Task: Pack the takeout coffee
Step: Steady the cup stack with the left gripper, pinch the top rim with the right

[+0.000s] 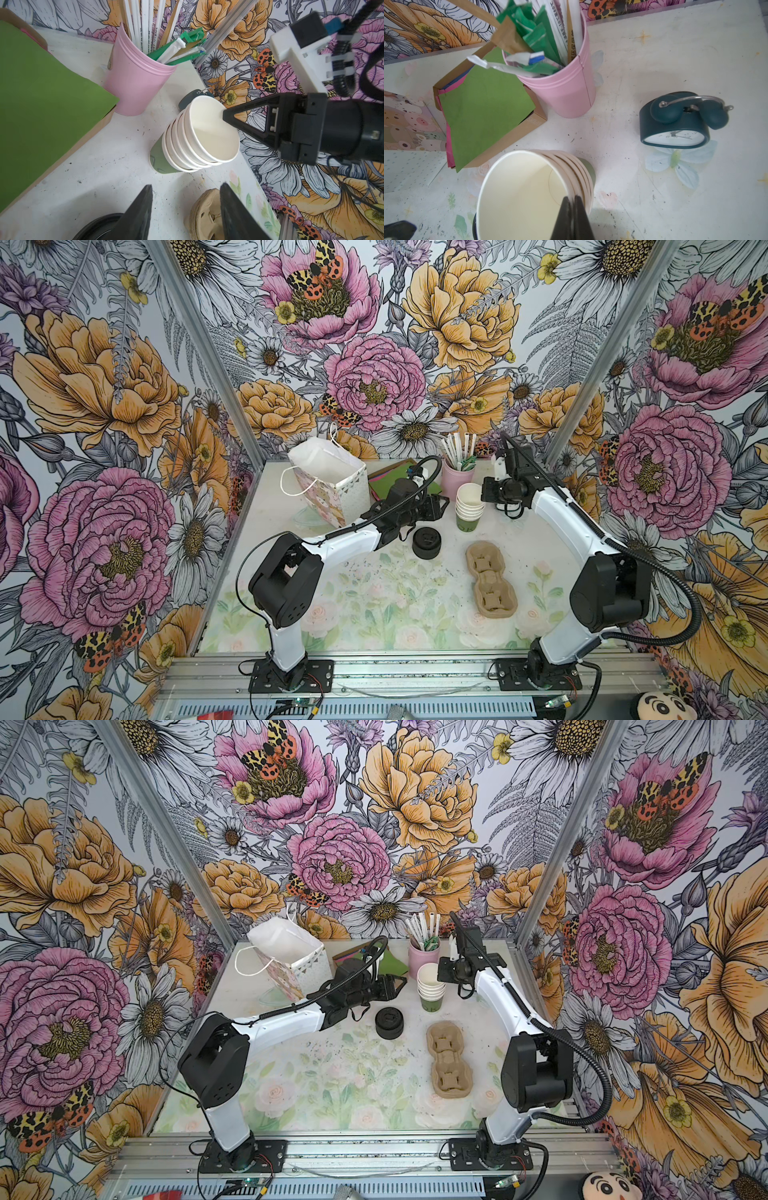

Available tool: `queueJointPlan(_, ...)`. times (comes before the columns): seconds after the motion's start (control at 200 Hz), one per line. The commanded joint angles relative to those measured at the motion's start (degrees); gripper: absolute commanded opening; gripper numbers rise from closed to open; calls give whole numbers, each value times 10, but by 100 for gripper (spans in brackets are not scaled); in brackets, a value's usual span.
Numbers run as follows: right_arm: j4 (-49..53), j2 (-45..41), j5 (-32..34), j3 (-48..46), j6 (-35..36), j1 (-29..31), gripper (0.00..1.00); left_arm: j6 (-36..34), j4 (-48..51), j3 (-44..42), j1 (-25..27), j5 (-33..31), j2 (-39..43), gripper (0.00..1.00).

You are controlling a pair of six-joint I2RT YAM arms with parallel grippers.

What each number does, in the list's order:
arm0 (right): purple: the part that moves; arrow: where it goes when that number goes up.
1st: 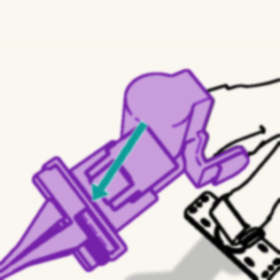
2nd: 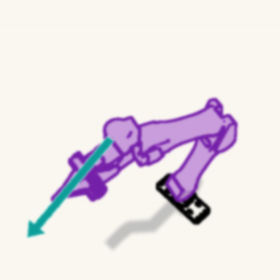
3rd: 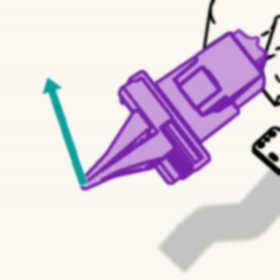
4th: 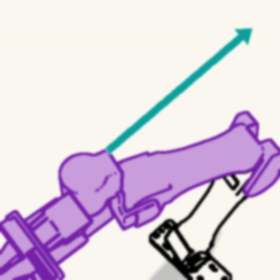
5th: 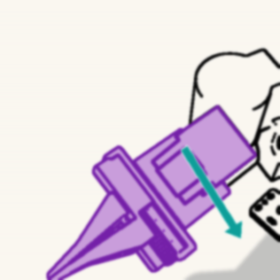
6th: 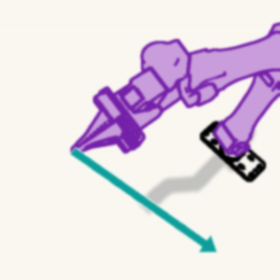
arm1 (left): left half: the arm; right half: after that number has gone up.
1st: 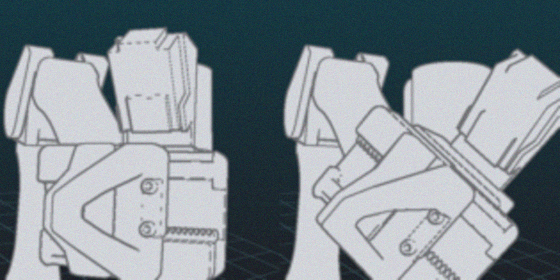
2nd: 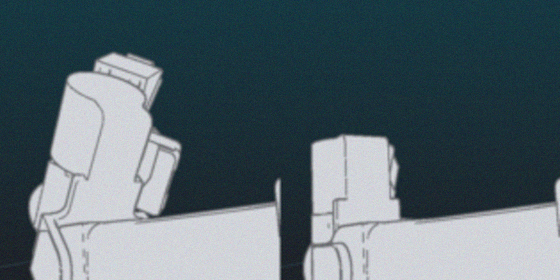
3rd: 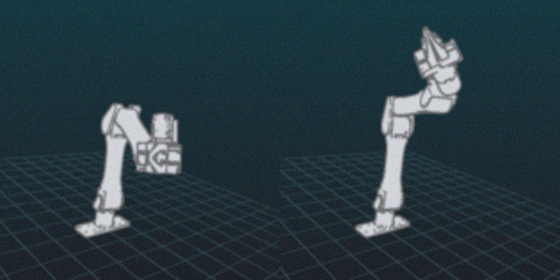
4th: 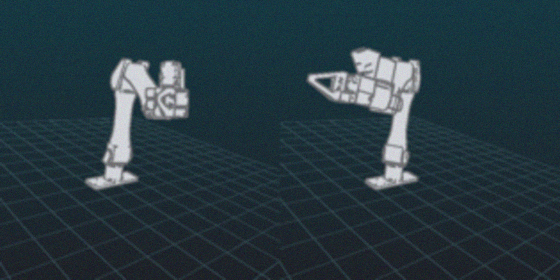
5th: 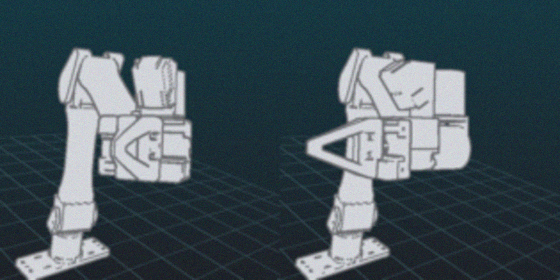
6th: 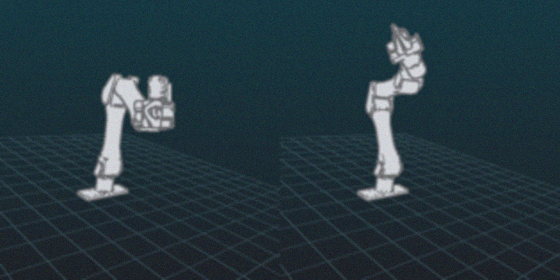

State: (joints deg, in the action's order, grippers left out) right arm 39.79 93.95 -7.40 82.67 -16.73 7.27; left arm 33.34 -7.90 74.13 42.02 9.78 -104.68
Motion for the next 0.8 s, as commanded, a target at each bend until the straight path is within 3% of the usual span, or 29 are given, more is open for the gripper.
queueJointPlan(0.0, -6, -29, -7, 9, -4, -3, 0, 8, -5, 28, -2, 21, -24, 54)
queueJointPlan(0.795, -10, -24, -67, -20, -19, -29, 0, 23, 90, 159, -3, 51, -127, 44)
